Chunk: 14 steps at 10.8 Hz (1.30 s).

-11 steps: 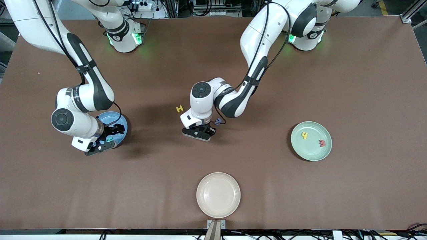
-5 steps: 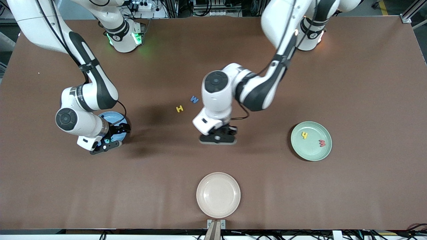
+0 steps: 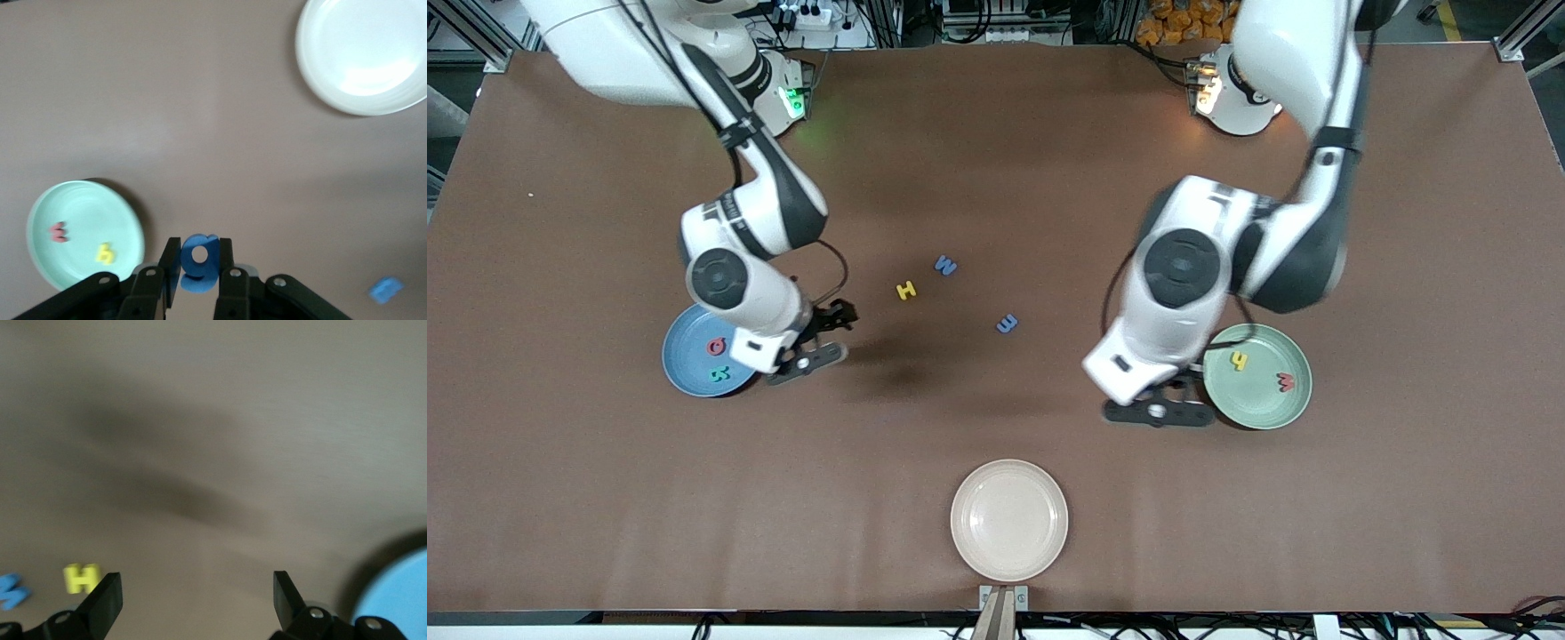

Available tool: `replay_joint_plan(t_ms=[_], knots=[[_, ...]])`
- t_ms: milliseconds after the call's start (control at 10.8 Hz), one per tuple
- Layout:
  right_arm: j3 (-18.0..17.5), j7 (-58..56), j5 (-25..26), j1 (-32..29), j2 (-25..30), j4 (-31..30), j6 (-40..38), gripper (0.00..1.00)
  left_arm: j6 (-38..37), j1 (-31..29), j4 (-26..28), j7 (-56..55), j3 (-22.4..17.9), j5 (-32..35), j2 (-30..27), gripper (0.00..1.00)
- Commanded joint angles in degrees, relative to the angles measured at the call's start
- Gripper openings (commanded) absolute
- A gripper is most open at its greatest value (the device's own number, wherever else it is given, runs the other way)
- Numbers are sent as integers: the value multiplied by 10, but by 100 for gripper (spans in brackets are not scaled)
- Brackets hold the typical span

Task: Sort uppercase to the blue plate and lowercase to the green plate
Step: 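Place the g on the green plate while the right gripper reaches the H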

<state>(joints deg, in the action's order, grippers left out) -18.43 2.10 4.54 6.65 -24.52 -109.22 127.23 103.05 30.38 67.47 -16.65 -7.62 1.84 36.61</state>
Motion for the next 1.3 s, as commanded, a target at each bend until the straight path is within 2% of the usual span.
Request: replay_joint_plan(t_ms=[0,279,465,558,837,1115,1208], knots=[[-3,14,-9,34,18,-15,-2,100,61,-37,181,69,14,-12,-99,0],[-17,26,-8,83,18,-32,10,100,235,-80,375,128,11,-6,-144,0],[-17,27,-7,88,15,-64,51,100,314,-90,446,132,9,-6,-136,0],[-17,27,-5,89,14,-73,59,100,334,-102,466,133,5,-3,-135,0],[-15,27,-1,94,4,-99,101,100,335,-108,477,134,-12,1,-131,1],[-14,27,-1,96,-16,-133,167,100,335,-111,473,134,-21,3,-120,100],[-13,31,-1,97,-19,-143,185,100,334,-110,471,134,-23,3,-124,100]])
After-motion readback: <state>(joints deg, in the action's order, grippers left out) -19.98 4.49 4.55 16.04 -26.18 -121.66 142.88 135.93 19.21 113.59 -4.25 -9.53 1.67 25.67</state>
